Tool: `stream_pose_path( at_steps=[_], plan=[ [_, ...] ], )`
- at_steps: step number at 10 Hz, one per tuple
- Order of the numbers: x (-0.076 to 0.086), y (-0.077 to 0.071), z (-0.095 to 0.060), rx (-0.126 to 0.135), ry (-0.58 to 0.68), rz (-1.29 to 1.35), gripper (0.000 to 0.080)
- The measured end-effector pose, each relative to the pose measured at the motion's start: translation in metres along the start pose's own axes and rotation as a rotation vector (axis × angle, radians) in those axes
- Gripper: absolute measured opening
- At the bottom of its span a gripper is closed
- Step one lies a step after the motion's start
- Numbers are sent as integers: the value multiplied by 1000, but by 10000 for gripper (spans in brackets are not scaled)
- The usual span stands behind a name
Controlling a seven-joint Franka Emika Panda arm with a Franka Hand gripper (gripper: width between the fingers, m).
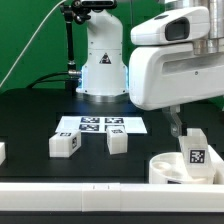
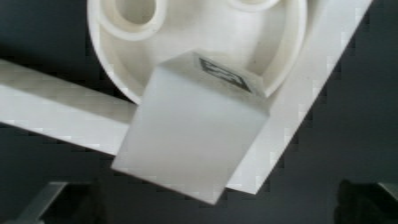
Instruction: Assemble stool
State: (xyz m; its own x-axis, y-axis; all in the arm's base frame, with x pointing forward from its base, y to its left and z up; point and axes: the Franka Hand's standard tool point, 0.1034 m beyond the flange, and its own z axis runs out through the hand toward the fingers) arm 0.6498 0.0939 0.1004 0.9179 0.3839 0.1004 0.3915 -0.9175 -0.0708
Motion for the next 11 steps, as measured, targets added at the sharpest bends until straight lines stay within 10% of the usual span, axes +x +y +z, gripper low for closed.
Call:
stream_pose_path(
  at_steps=[11],
  plan=[
    [-5, -1, 12, -58, -77, -861, 648]
  ],
)
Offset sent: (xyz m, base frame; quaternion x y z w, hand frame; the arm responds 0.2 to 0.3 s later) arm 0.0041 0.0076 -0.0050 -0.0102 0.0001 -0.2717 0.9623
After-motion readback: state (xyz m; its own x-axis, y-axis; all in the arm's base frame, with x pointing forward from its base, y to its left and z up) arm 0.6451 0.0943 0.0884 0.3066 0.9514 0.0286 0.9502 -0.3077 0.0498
